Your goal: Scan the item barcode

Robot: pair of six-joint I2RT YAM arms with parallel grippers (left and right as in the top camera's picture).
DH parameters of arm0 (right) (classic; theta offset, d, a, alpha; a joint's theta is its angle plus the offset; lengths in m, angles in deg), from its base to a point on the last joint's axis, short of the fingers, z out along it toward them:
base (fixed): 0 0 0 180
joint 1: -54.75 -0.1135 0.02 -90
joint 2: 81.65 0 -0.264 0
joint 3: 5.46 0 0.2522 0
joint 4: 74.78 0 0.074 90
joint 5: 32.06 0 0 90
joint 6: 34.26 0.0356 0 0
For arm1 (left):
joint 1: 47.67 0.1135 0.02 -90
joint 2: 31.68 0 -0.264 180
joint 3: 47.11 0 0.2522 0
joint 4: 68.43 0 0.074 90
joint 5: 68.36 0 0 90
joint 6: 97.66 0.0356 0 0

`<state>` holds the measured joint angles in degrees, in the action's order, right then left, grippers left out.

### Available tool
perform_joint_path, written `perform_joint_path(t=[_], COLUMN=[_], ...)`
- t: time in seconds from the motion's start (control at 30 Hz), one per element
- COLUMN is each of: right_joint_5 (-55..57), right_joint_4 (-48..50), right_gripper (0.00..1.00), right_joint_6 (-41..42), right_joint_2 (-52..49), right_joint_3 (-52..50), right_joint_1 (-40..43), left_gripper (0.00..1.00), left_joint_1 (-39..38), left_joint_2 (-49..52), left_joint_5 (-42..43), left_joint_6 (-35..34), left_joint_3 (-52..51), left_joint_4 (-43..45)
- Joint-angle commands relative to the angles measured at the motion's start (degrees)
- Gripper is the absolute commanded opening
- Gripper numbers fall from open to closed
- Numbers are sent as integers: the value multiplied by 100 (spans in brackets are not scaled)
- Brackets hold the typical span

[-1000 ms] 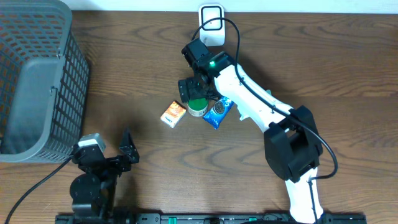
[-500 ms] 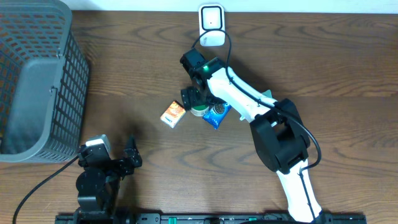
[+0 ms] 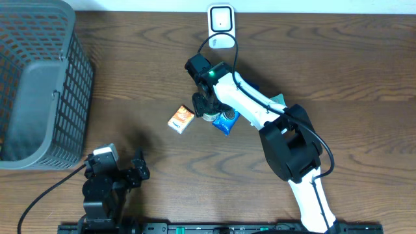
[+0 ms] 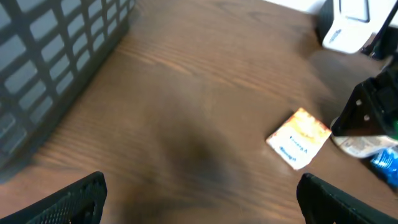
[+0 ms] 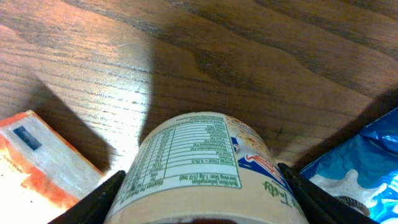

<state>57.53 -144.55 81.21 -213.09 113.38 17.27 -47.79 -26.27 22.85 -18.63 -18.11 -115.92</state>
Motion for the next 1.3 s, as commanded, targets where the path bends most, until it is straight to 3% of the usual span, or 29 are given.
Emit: perform_joint_path(t=[0.0,0.43,0.7,1.27], right_joint_5=[33,9,7,9], right_joint_4=[7,-35,-81,-57], right_gripper=[59,57,59,61], right_joint_6=[68,63,63,61], right_joint_2=[-153,-466,-466,-466], right_joint_3=[-20,-26,-26,-26], right_joint_1=[-31,-50,-50,-50], left_gripper=[98,98,98,98], left_joint_1=[-17,-17,-17,-17], left_joint_2=[-15,-85,-533,-525], left_joint_5=[28,28,28,28], left_joint_6=[-74,-74,-74,-74], left_joint_3=[-13,-15,-240,-452], left_joint_4=[-181,-1379,-1379,-1335])
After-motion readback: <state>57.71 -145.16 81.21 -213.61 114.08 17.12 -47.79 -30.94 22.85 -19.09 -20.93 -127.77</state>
